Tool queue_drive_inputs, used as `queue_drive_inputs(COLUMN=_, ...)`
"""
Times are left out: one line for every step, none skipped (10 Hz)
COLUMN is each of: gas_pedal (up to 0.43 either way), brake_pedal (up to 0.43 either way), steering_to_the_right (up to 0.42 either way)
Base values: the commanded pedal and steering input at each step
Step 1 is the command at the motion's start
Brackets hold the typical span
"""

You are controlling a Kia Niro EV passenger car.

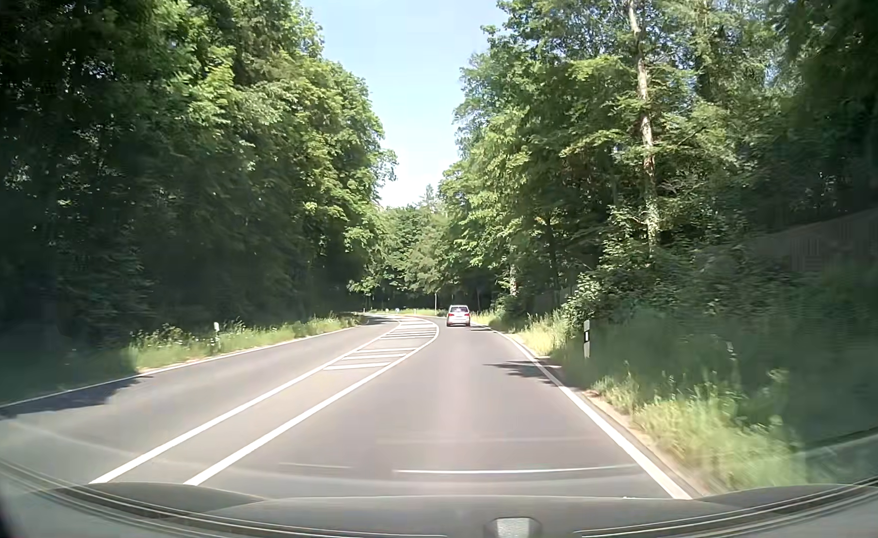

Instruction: Follow the waypoints while adhering to traffic rules and regulations

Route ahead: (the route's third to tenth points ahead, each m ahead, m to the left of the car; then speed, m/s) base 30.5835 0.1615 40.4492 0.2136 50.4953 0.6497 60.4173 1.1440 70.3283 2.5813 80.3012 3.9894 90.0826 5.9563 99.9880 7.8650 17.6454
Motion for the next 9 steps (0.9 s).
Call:
queue_drive_inputs(gas_pedal=0.157, brake_pedal=0.030, steering_to_the_right=0.004)
queue_drive_inputs(gas_pedal=0.157, brake_pedal=0.030, steering_to_the_right=0.004)
queue_drive_inputs(gas_pedal=0.157, brake_pedal=0.030, steering_to_the_right=0.003)
queue_drive_inputs(gas_pedal=0.157, brake_pedal=0.030, steering_to_the_right=0.003)
queue_drive_inputs(gas_pedal=0.157, brake_pedal=0.030, steering_to_the_right=0.001)
queue_drive_inputs(gas_pedal=0.157, brake_pedal=0.030, steering_to_the_right=0.000)
queue_drive_inputs(gas_pedal=0.157, brake_pedal=0.030, steering_to_the_right=-0.001)
queue_drive_inputs(gas_pedal=0.157, brake_pedal=0.030, steering_to_the_right=-0.001)
queue_drive_inputs(gas_pedal=0.157, brake_pedal=0.030, steering_to_the_right=-0.002)
